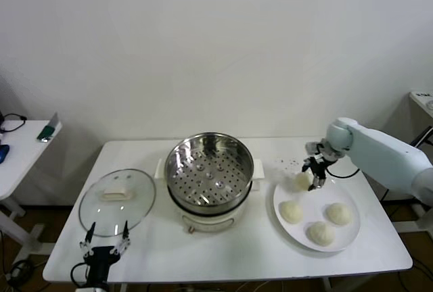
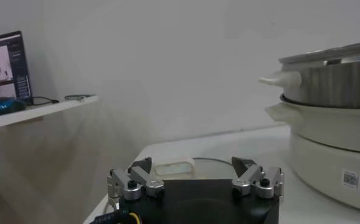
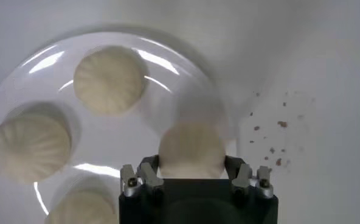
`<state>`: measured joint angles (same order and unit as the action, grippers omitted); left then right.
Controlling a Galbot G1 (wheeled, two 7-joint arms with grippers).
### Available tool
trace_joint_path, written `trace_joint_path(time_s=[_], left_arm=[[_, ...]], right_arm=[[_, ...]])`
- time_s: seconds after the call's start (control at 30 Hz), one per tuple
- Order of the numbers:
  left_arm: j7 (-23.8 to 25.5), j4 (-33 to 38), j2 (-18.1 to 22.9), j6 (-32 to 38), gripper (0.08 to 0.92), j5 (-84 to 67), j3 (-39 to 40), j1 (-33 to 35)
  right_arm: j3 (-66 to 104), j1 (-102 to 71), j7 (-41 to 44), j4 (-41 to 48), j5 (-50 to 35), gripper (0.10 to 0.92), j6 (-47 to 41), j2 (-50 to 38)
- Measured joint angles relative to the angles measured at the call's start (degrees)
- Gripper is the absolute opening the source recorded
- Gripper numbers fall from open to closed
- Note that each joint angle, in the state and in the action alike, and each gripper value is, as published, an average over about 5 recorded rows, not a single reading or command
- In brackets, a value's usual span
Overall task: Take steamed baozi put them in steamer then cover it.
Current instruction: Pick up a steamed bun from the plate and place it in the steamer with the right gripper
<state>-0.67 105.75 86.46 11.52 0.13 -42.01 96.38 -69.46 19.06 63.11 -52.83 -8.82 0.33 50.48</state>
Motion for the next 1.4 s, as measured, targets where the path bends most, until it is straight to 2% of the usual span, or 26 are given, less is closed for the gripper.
trace_joint_path(time_s=[0.33, 0.63, 1.07, 1.4], left_arm=[[0.2, 0.2, -0.1, 0.0, 0.823, 0.1, 0.3, 0.4], [0.2, -0.1, 0.0, 0.0, 0.823, 0.5, 0.6, 0.4], [0.6, 0.3, -1.0, -0.4, 0.823, 0.9, 0.9, 0.6], [0.8, 0.7, -1.4, -0.9, 0.823, 1.4, 0.9, 0.1]], right_arm=[[-8.2, 15.6, 1.5, -3.5, -2.0, 0.704, 8.1, 4.7], [-9.5, 21.9, 2.0, -5.0, 0.3, 0.704, 15.7, 13.6], [-7.8, 19.1, 1.1, -3.2, 11.9, 0.704, 26.0, 27.2], [-5.1, 12.3, -0.3, -0.8, 23.3, 0.704, 31.6, 33.4]])
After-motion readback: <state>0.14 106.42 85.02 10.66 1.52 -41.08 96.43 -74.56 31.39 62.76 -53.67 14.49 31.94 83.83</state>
